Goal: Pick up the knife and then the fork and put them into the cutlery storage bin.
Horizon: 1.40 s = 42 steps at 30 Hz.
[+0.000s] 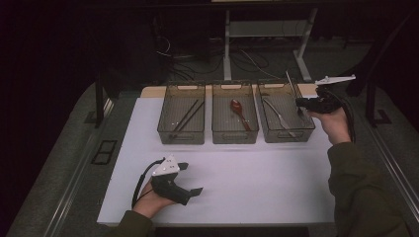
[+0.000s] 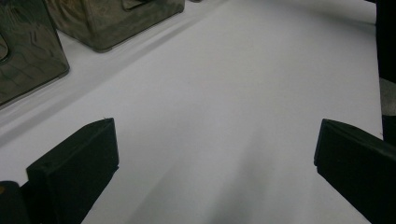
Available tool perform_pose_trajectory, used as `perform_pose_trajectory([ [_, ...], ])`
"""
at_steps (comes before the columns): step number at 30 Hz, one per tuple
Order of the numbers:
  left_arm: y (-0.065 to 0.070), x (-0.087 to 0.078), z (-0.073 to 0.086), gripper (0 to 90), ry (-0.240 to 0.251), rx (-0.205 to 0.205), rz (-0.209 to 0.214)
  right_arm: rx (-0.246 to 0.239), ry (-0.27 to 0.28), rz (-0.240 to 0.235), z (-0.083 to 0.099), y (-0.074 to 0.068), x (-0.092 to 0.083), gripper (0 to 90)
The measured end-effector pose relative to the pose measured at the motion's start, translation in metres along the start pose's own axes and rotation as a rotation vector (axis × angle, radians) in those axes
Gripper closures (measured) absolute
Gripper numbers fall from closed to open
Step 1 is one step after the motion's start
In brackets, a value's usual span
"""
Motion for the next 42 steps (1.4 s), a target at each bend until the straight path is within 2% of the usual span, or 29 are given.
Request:
perform_pose_trajectory([
  [6, 0.0, 0.0, 0.0, 0.0, -0.003, 0.0, 0.001, -0.014, -0.021, 0.003, 0.006, 0.007, 0.013, 84.5],
  [20, 0.0, 0.0, 0.0, 0.0, -0.001, -0.001, 0.002, -0.064, -0.182, 0.038, 0.029, 0.012, 0.035, 84.4],
  [28, 0.001, 0.0, 0.0, 0.0, -0.002, 0.001, 0.003, -0.082, -0.249, 0.043, 0.037, 0.01, 0.042, 84.2],
  [32, 0.001, 0.0, 0.0, 0.0, -0.002, 0.001, 0.003, -0.085, -0.292, 0.031, 0.041, 0.008, 0.046, 80.6],
  [38, 0.001, 0.0, 0.0, 0.0, -0.001, 0.001, 0.003, -0.077, -0.297, 0.026, 0.042, 0.006, 0.046, 76.3],
  [42, 0.001, 0.0, 0.0, 0.0, -0.001, 0.0, 0.003, -0.055, -0.275, 0.0, 0.04, 0.003, 0.045, 66.9],
])
Point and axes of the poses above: each handheld gripper's, and its own axes: x roughly forward along the jaws, z roughly out of its underside, y roughly to its right, the point moved 9 cm from there along x, roughly forward along the jaws, and after that the axes turned 12 degrees about -z, right-handed, at the moved point
